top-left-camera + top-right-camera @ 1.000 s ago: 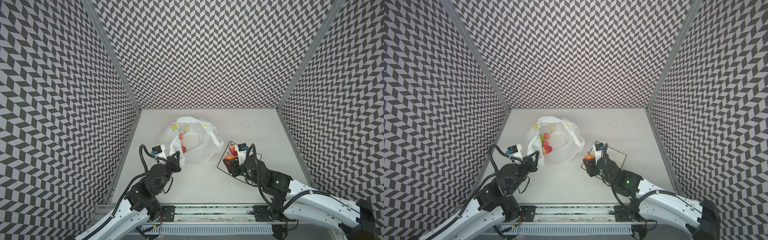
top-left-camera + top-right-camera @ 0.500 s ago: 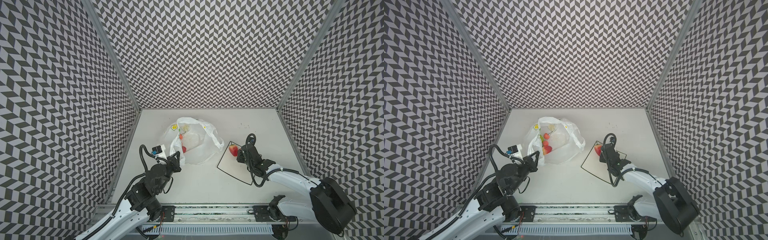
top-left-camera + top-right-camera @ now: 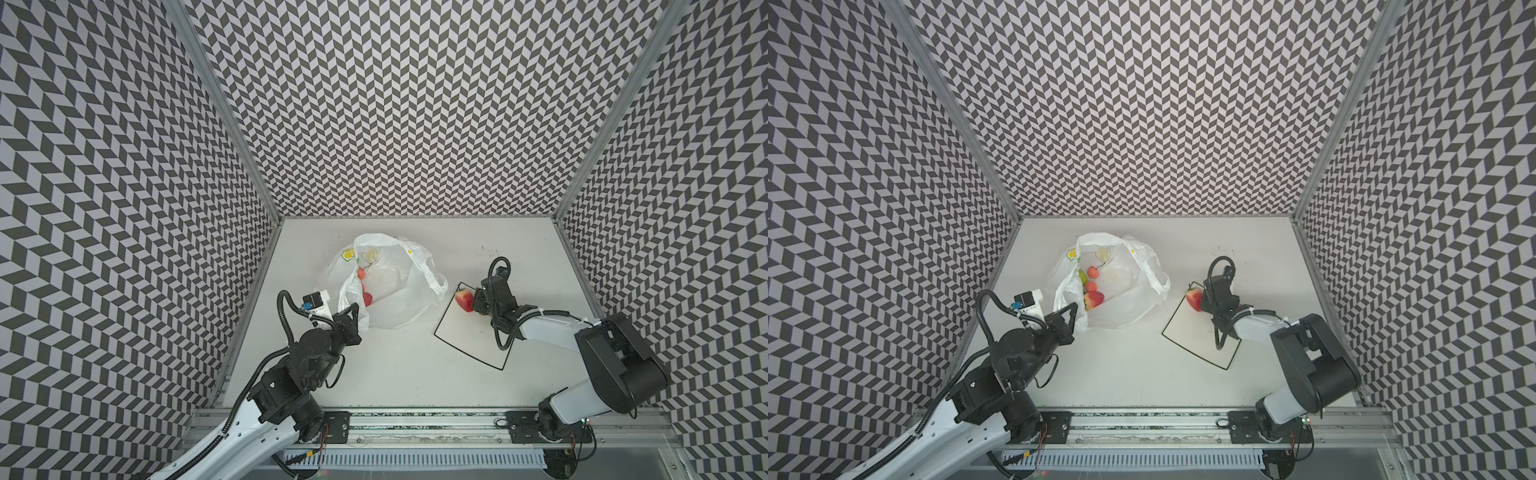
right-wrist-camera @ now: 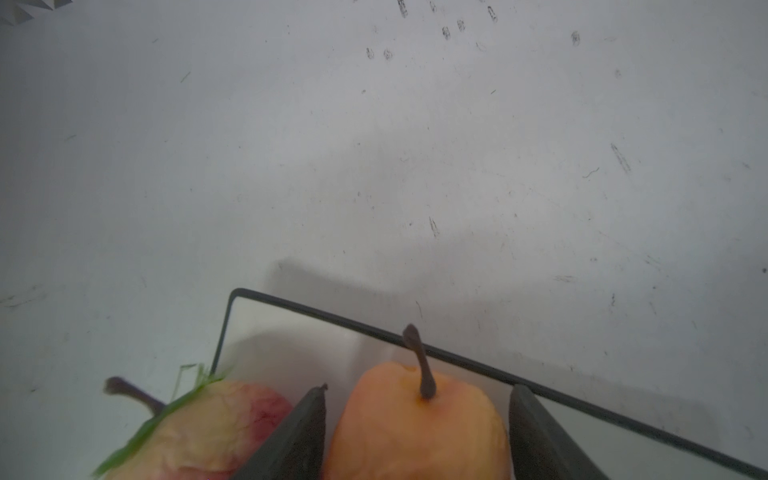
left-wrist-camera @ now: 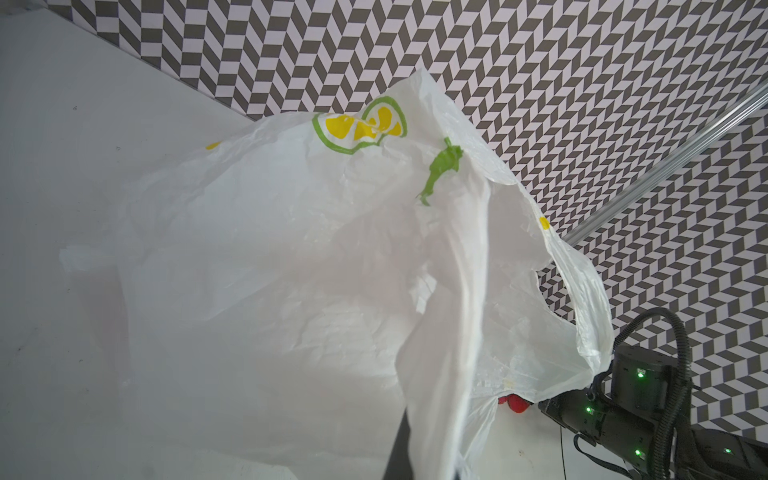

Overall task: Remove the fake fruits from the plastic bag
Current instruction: 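Move the open right gripper back into the bag opening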

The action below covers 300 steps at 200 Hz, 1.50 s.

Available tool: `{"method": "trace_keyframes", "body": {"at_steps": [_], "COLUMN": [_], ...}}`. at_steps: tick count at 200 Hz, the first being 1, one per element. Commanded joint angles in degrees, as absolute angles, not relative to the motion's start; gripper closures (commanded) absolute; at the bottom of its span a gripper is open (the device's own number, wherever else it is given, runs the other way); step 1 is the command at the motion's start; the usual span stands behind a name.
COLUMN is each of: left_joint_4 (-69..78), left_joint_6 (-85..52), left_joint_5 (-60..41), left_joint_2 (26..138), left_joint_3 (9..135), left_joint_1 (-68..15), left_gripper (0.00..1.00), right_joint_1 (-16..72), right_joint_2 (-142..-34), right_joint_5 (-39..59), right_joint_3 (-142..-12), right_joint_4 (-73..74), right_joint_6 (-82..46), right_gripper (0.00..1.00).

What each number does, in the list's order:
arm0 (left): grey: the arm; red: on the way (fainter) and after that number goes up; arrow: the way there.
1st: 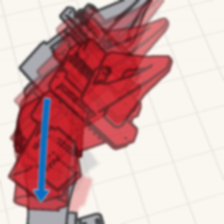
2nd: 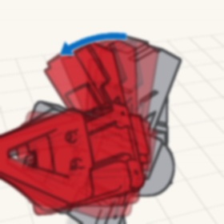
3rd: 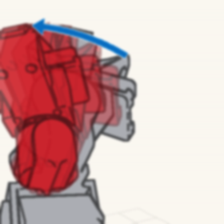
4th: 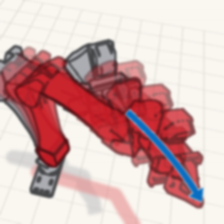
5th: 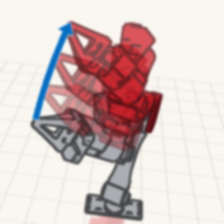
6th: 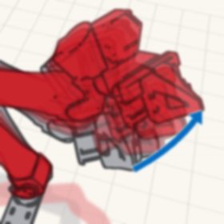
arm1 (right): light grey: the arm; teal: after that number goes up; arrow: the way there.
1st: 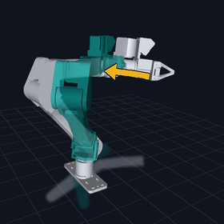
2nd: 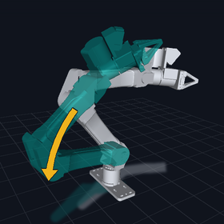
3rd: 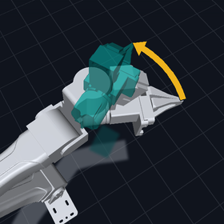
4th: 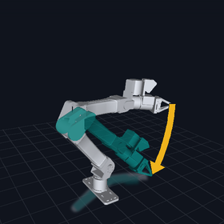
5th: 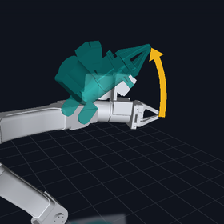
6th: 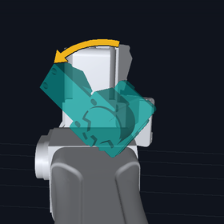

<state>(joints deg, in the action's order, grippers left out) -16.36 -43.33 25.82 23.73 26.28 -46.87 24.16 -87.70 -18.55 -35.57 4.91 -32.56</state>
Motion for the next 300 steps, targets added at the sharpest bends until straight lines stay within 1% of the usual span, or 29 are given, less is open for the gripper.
{"method": "trace_keyframes", "body": {"at_steps": [1, 18, 42, 69, 83, 102, 123, 143, 160, 180, 205, 228, 240, 266, 277, 287, 300], "left_joint_4": [-17.7, -17.5, -17.5, -18.1, -18.7, -18.9, -19.1, -19.8, -20.6, -22.5, -28.5, -37.0, -40.4, -45.5, -45.4, -45.5, -47.5], "left_joint_6": [-43.5, -43.5, -43.1, -43.3, -43.7, -44.2, -44.3, -44.4, -44.5, -45.1, -49.3, -55.1, -57.5, -60.9, -61.5, -61.7, -63.7], "left_joint_5": [27.1, 27.2, 27.2, 27.1, 27.1, 27.2, 27.3, 27.5, 27.6, 28.4, 31.6, 33.6, 33.7, 32.8, 31.8, 31.0, 30.2], "left_joint_2": [23.1, 22.9, 22.7, 22.4, 22.2, 21.7, 21.4, 21.6, 21.7, 21.4, 20.8, 21.2, 21.4, 22.0, 22.4, 23.2, 24.8], "left_joint_3": [27.9, 27.8, 27.9, 27.9, 27.6, 27.2, 26.7, 26.9, 27.2, 27.8, 29.4, 31.4, 31.8, 32.8, 32.8, 32.8, 33.4], "left_joint_1": [-47.1, -47.0, -47.0, -47.1, -47.0, -47.1, -47.1, -47.1, -47.1, -47.0, -47.0, -47.1, -47.0, -47.2, -47.3, -47.3, -47.3], "left_gripper": [1.0, 1.0, 1.0, 1.0, 1.0, 1.0, 1.0, 1.0, 1.0, 1.0, 1.0, 1.0, 1.0, 1.0, 1.0, 1.0, 1.0], "right_joint_1": [23.7, 23.6, 23.6, 25.1, 30.1, 40.8, 51.8, 60.8, 63.7, 63.8, 63.7, 63.2, 62.1, 58.9, 58.0, 57.3, 57.2], "right_joint_2": [-85.9, -82.4, -72.3, -58.8, -54.4, -53.7, -55.0, -62.0, -70.9, -81.1, -92.8, -103.0, -107.9, -116.5, -119.7, -121.5, -121.8], "right_joint_5": [-17.6, -16.7, -15.8, -7.5, -6.8, -8.7, -8.9, -11.1, -10.6, -9.6, -12.4, -14.9, -14.1, -10.9, -9.9, -8.7, -8.3], "right_joint_3": [-36.0, -36.4, -36.1, -35.2, -36.0, -39.2, -39.0, -41.2, -46.6, -53.4, -62.0, -71.5, -75.8, -82.6, -84.9, -86.2, -84.6], "right_joint_4": [7.0, 4.4, 0.4, -1.2, -2.4, -5.6, -0.4, 5.6, 6.4, 6.3, 5.0, 2.0, 1.3, -0.1, -1.7, -3.3, -2.6], "right_joint_6": [-33.1, -32.8, -32.3, -29.3, -27.9, -25.8, -23.9, -19.7, -17.5, -18.0, -19.8, -21.1, -21.8, -24.5, -24.8, -24.6, -25.0], "right_gripper": [0.29, 0.28, 0.28, 0.32, 0.35, 0.36, 0.37, 0.37, 0.39, 0.42, 0.46, 0.46, 0.46, 0.46, 0.46, 0.46, 0.46]}}
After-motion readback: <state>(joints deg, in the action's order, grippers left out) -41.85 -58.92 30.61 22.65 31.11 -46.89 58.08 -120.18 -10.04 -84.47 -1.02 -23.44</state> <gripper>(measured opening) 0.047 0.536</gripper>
